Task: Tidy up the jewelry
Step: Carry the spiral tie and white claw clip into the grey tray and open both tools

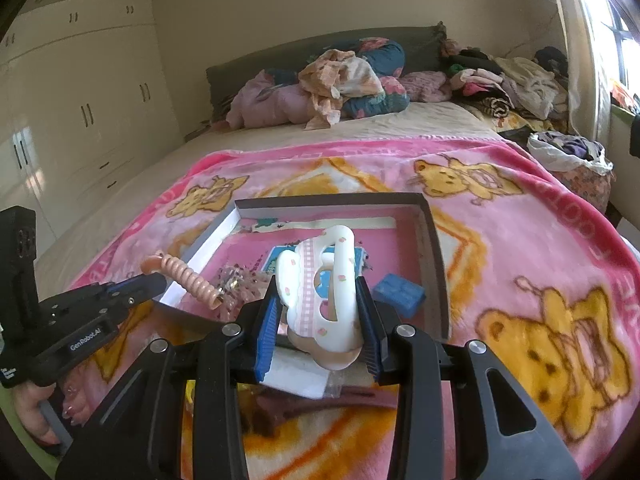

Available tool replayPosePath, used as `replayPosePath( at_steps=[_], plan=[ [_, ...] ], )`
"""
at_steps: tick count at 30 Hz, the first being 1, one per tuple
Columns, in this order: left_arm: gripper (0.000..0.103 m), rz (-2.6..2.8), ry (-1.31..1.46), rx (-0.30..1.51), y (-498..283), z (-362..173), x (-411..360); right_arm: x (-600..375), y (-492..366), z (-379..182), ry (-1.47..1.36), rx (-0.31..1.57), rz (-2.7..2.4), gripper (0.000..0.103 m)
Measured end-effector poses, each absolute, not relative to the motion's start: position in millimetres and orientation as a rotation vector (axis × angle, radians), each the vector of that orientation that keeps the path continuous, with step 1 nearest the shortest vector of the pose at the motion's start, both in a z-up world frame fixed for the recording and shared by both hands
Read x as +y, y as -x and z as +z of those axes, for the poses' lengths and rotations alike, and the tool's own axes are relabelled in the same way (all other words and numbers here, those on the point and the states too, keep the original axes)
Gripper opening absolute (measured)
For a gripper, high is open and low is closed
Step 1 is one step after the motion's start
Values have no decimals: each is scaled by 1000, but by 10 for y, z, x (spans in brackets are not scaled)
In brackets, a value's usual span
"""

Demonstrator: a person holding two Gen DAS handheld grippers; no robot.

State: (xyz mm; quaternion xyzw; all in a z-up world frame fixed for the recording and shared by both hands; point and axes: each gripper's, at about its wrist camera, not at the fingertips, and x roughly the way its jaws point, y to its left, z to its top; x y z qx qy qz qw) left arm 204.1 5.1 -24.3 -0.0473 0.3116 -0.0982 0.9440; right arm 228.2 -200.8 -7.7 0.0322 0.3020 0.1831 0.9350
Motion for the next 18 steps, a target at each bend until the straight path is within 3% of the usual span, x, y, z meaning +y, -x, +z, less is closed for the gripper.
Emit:
replayPosePath(
  at_steps=[18],
  plan=[
    [2,-161,94,675,-2513,-392,160,-1802,-2832,-216,-24,660,373,34]
  ],
)
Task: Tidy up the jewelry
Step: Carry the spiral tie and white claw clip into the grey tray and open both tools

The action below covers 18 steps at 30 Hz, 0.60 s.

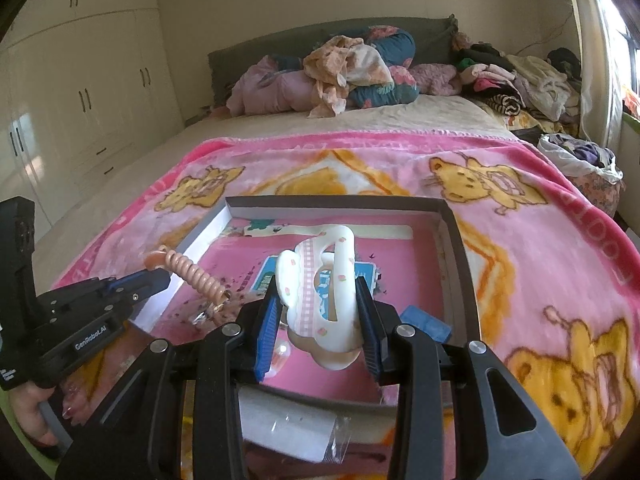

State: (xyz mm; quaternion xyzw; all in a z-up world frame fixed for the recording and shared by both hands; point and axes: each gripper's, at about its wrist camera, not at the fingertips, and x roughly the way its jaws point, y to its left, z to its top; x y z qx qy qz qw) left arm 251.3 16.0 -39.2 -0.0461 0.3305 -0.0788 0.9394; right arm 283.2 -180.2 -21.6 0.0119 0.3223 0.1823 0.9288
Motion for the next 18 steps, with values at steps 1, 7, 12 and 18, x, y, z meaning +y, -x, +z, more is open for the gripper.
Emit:
replayPosePath(
  at_steps=[1,7,12,18],
  plan=[
    [2,-163,91,679,-2528,-400,151,-1800,-2857,-226,-23,664,373,34],
    [3,-165,69,712,-2634,-477,115,-1793,-3060,-328,-7,700,361,34],
    [3,-165,52,734,-2705,-527,93,-1785,-3208,-435,-12,743,356,34],
    [3,-159,39,755,-2779,-574,82,-1742,-3316,-534,-11,781,363,34]
  ],
)
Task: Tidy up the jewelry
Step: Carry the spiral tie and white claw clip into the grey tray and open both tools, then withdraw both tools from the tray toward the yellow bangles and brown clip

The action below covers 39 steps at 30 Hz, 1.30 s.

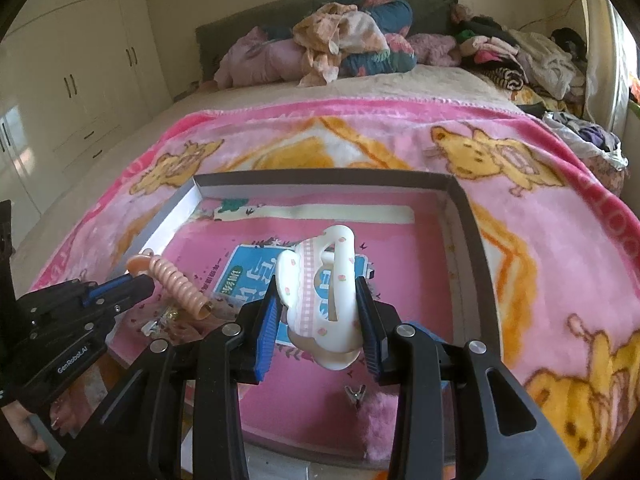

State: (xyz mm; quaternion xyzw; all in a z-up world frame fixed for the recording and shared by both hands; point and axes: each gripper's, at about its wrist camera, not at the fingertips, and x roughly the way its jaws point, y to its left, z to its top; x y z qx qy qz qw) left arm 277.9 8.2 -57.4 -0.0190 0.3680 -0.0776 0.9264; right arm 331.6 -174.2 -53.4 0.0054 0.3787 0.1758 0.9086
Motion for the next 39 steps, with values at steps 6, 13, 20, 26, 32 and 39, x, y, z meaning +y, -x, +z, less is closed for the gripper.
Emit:
replayPosePath(
  at_steps=[6,13,20,26,32,39],
  plan=[
    [3,-154,42,764,-2793,-613,101,-1649,-3376,-609,8,809,365,34],
    [3,-148,45,766,-2821,-624,125,-1586,-3406,-696,20,841,371,34],
    [3,-149,47,769,-2816,-640,128,-1600,-3342,-695,25,834,375,42],
    [3,-147,48,765,-2798,-655,141,-1683,-3249,-652,3,808,368,48],
    [13,-134,56,762,-2690,-657,154,-1784,-3137,-592,-3,785,344,56],
    [25,-119,73,743,-2543,-576,173,-1917,-2956,-423,-16,736,325,67]
  ],
)
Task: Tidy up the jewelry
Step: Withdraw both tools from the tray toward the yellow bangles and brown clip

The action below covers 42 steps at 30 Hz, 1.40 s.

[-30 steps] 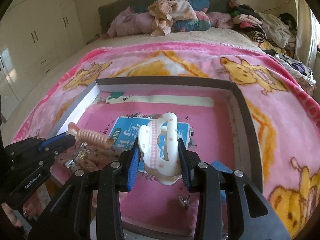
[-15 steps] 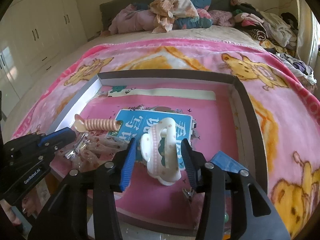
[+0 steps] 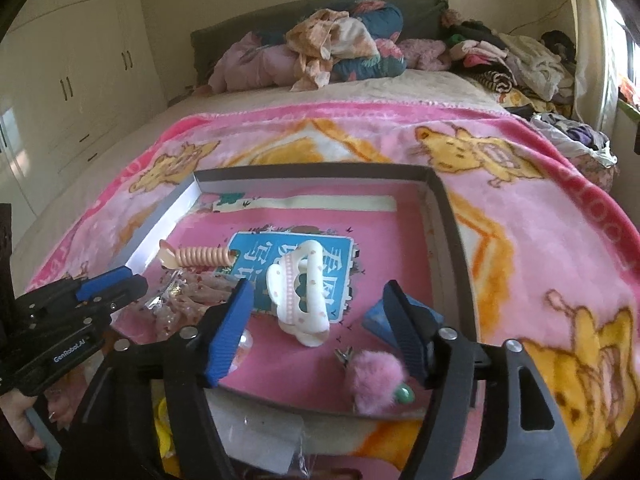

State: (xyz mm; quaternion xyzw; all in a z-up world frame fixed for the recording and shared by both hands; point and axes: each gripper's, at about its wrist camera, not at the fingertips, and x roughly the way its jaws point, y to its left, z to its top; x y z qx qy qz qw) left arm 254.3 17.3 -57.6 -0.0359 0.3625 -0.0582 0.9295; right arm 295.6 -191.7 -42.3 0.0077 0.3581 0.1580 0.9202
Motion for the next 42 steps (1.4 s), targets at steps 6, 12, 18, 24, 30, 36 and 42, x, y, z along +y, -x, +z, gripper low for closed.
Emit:
replayPosePath(
  at_steps=[6,12,18,24,30,36,42],
  plan=[
    [43,-118,76,709,-2384,-467,147,-2000,-2819,-307,-32,710,309,73],
    [65,-129,84,671,-2219,-343,116,-2072,-2660,-191,-53,675,296,82],
    [85,-137,76,622,-2025,-193,69,-2153,-2490,-77,-71,641,283,86],
    [91,-137,65,602,-1896,-105,25,-2199,-2322,5,-75,615,276,87],
    [91,-139,70,583,-1766,-47,39,-2221,-2127,91,-75,585,277,88],
    [91,-149,79,566,-1622,-10,46,-2208,-1918,142,-69,562,284,88],
    [91,-162,72,558,-1518,-3,40,-2202,-1737,131,-73,561,293,89]
  ],
)
